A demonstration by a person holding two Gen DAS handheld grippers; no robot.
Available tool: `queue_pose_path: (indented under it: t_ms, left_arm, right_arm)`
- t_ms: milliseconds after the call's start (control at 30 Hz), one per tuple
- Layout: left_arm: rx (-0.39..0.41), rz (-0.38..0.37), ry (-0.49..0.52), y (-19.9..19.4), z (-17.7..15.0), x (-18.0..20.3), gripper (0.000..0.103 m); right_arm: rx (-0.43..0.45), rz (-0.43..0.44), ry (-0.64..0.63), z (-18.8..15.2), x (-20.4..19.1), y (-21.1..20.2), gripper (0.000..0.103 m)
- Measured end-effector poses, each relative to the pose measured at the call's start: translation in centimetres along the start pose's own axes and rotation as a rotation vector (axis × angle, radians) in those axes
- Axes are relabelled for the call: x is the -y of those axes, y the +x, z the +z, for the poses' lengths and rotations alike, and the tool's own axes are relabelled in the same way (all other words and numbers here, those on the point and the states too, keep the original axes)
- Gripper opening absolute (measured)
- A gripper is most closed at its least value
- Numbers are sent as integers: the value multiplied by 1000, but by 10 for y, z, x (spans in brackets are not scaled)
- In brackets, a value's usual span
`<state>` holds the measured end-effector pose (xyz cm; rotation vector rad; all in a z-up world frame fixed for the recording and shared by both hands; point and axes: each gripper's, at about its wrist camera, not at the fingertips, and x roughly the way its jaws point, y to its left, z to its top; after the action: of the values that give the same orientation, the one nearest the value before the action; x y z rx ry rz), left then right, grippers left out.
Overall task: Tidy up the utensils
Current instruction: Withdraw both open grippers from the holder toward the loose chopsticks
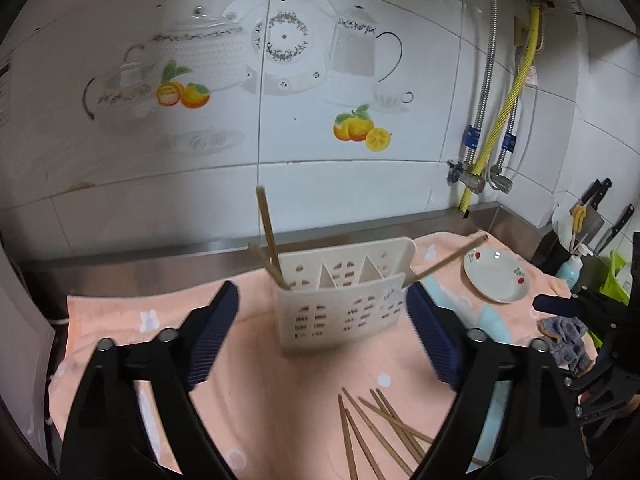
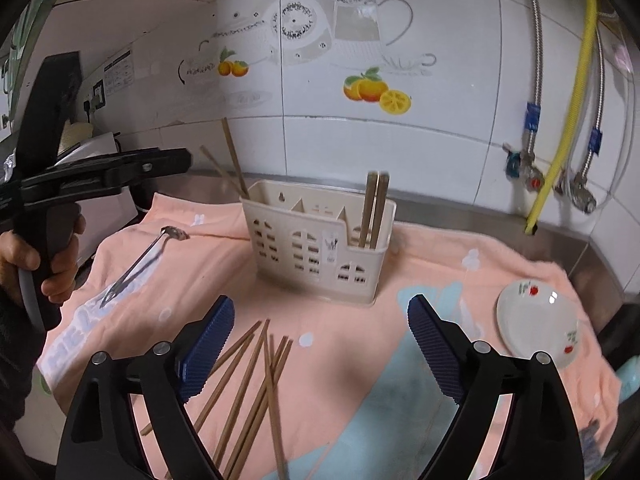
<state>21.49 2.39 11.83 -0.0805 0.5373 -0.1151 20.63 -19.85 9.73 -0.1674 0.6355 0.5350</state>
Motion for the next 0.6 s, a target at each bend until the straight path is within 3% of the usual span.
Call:
queue_pose_path:
  t_ms: [167, 600]
  left_arm:
    - [-11, 13, 7, -11, -27, 4, 98]
    - [-82, 53, 33, -22, -96, 15, 98]
  right_arm:
    - [-21, 9, 24, -21, -1, 0, 86]
    - [-84, 10, 72, -79, -4, 7, 86]
